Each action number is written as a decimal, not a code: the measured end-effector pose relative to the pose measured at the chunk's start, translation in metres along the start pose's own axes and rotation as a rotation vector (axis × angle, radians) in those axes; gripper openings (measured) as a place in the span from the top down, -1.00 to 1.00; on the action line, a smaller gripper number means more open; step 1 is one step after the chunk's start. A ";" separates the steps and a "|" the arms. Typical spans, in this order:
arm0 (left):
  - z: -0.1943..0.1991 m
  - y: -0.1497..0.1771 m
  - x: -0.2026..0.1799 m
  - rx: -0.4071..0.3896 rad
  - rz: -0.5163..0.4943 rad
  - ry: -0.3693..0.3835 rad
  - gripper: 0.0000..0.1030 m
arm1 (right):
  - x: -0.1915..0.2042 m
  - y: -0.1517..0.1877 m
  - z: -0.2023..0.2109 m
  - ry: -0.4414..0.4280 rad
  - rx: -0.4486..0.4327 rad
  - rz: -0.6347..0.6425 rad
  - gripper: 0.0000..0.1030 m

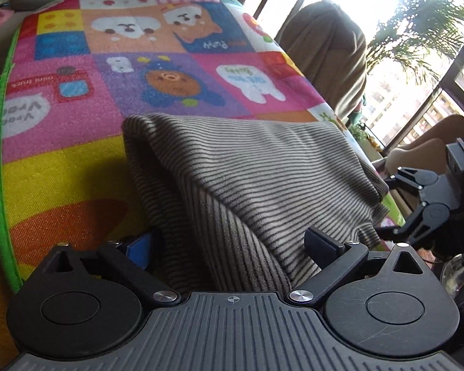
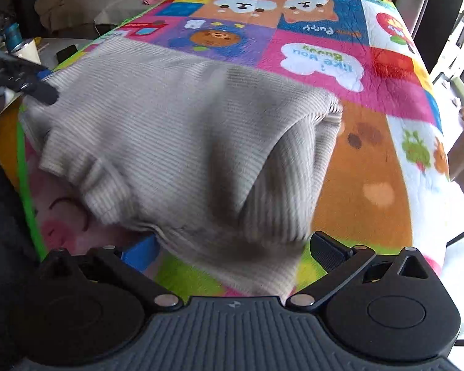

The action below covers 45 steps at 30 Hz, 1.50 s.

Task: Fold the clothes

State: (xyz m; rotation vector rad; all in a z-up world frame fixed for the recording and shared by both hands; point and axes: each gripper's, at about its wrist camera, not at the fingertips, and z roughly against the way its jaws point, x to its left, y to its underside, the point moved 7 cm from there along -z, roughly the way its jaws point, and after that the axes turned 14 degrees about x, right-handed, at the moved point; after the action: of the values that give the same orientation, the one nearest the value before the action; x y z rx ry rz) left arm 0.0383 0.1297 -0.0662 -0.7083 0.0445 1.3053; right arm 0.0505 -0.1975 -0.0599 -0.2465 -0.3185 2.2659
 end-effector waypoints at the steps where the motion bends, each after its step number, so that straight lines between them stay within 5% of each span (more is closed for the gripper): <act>1: -0.001 0.000 -0.003 -0.002 0.002 0.017 -0.94 | -0.007 -0.007 -0.002 0.001 0.006 0.002 -1.00; 4: -0.011 -0.003 -0.017 -0.004 0.006 0.083 -0.94 | -0.037 -0.028 -0.009 0.096 -0.013 -0.006 -1.00; 8: -0.035 -0.010 -0.056 0.023 -0.060 0.194 -0.94 | -0.088 -0.059 -0.014 0.437 -0.096 -0.077 -1.00; 10: -0.040 -0.010 -0.077 0.053 -0.124 0.247 -0.94 | -0.111 -0.066 -0.012 0.482 -0.115 -0.149 -1.00; 13: -0.020 -0.013 -0.090 0.034 -0.212 0.279 -0.94 | -0.117 -0.064 0.012 0.303 -0.188 -0.238 -1.00; 17: 0.025 -0.033 -0.074 -0.106 -0.195 0.295 -0.95 | -0.103 -0.056 0.039 0.188 -0.271 -0.273 -1.00; 21: 0.026 -0.063 -0.048 -0.205 -0.116 0.150 -0.97 | -0.078 -0.070 0.039 0.052 -0.333 -0.292 -1.00; 24: -0.018 -0.069 -0.038 -0.099 -0.107 0.025 -0.97 | -0.042 -0.087 0.020 0.038 -0.325 -0.212 -1.00; 28: -0.041 -0.056 -0.027 -0.022 -0.227 -0.139 -0.99 | 0.000 -0.084 -0.018 0.006 -0.219 -0.207 -1.00; 34: -0.038 -0.048 -0.015 -0.005 -0.304 -0.178 -1.00 | 0.026 -0.075 -0.010 -0.094 -0.188 -0.109 -1.00; 39: -0.039 -0.046 -0.010 0.002 -0.282 -0.133 -1.00 | -0.007 -0.077 0.019 -0.125 -0.208 -0.117 -1.00; 41: -0.040 -0.044 -0.008 0.002 -0.242 -0.077 -0.99 | -0.045 -0.084 0.026 -0.142 -0.245 -0.281 -1.00; 45: -0.043 -0.042 -0.015 -0.015 -0.226 -0.037 -0.99 | -0.105 -0.097 0.000 -0.339 -0.236 -0.602 -1.00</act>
State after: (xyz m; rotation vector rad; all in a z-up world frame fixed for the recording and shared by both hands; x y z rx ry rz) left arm 0.0861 0.0918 -0.0750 -0.6809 -0.0732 1.1027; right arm 0.1869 -0.2152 -0.0225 0.1109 -0.7332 1.6627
